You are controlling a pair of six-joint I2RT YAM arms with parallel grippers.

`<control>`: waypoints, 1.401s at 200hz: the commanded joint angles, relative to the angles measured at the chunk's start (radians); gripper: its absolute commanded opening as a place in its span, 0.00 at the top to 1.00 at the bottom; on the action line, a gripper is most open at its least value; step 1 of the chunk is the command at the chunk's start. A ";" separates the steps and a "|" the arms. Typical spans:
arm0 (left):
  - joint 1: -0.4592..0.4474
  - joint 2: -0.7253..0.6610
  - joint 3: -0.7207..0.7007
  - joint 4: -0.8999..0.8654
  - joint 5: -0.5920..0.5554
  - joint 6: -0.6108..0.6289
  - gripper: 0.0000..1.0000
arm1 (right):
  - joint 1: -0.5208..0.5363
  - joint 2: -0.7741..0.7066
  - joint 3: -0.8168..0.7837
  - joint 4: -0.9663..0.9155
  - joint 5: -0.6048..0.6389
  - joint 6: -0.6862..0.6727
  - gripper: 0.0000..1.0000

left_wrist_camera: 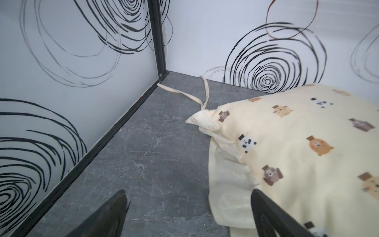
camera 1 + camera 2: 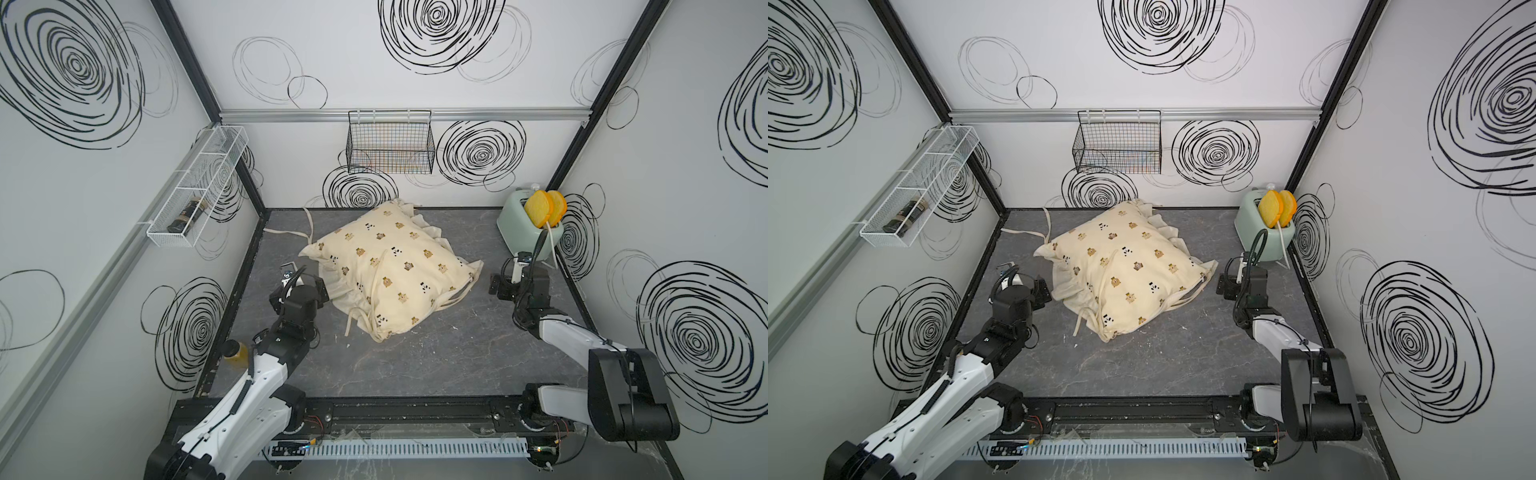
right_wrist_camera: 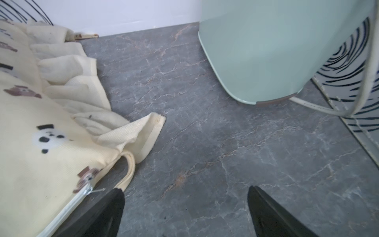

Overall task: Zip up pillowcases
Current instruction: Reset both arms

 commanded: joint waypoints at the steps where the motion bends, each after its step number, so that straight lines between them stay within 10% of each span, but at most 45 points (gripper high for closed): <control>1: 0.012 0.004 -0.039 0.245 -0.007 0.118 0.04 | -0.005 0.007 -0.063 0.175 0.055 0.002 0.03; 127: 0.193 0.505 -0.242 1.200 0.250 0.233 0.04 | -0.001 0.065 -0.171 0.591 0.064 -0.068 0.02; 280: 0.183 0.687 -0.217 1.325 0.332 0.275 0.04 | -0.028 0.204 -0.187 0.734 0.034 -0.052 0.02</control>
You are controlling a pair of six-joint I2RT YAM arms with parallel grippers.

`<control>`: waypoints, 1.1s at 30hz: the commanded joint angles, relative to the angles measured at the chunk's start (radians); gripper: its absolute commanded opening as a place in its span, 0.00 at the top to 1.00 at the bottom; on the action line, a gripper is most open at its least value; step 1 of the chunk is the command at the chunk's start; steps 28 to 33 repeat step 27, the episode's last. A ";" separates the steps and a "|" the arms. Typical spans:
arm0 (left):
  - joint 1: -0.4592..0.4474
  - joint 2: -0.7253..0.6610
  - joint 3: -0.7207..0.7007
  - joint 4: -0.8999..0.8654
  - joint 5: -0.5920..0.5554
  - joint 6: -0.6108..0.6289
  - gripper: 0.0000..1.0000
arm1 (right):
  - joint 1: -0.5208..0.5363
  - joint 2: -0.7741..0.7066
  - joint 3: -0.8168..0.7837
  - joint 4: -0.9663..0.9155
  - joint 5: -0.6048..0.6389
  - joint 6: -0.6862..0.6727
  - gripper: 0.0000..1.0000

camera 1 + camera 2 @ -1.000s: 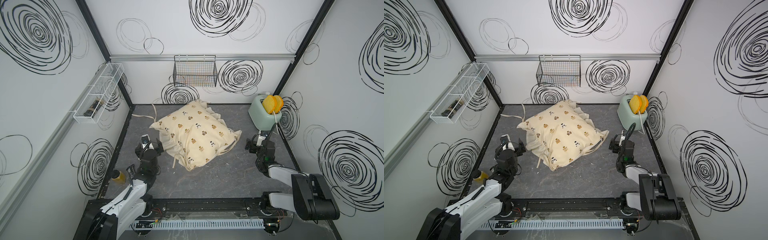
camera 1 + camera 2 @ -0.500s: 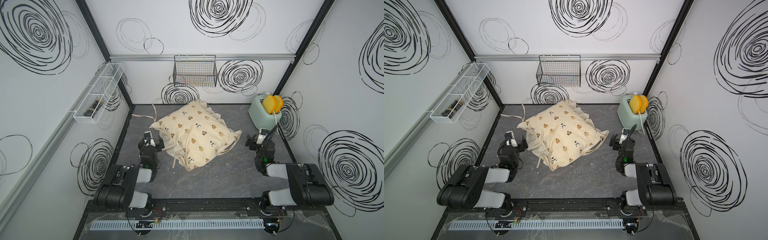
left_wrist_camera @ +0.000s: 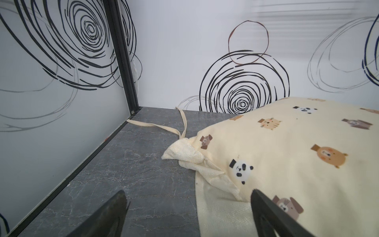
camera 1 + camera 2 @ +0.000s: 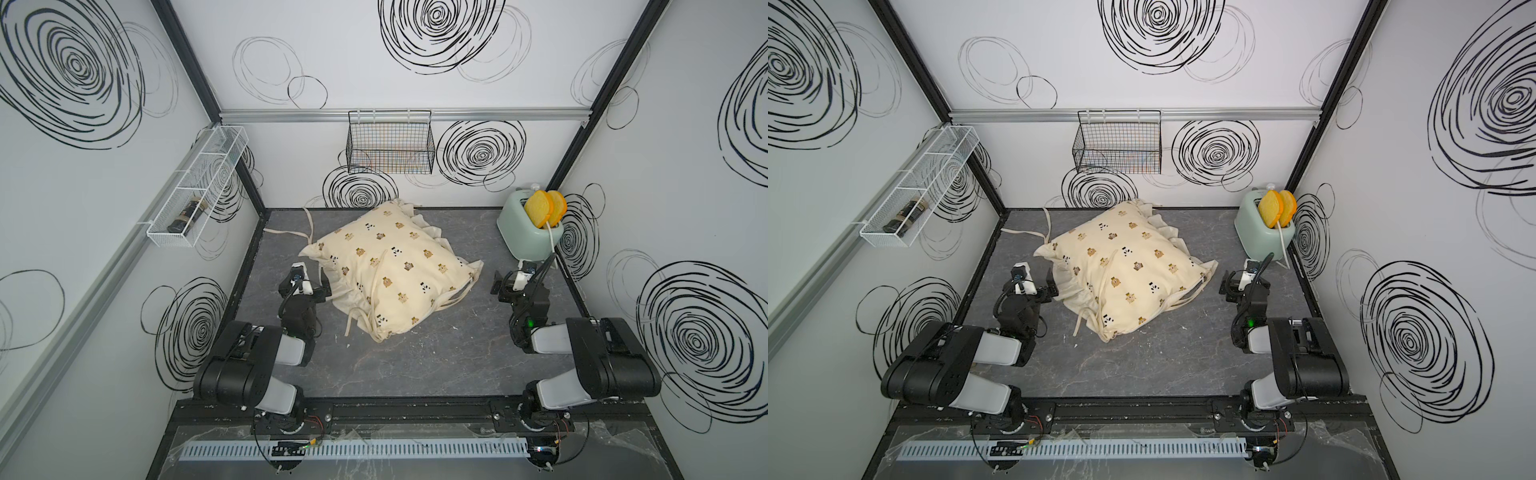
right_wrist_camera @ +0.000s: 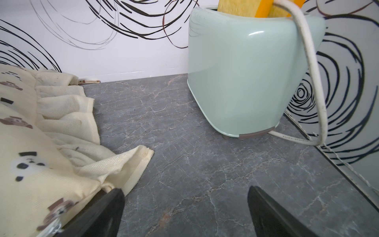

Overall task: Zip up pillowcases
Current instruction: Reset both arms

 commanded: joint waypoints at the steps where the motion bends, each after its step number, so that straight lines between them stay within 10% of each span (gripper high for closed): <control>1: 0.003 0.004 -0.007 0.084 0.007 0.016 0.04 | -0.004 -0.007 0.009 0.042 -0.002 0.001 0.03; 33: 0.003 0.003 -0.010 0.086 0.007 0.017 0.04 | -0.001 -0.007 0.010 0.040 -0.002 0.001 0.02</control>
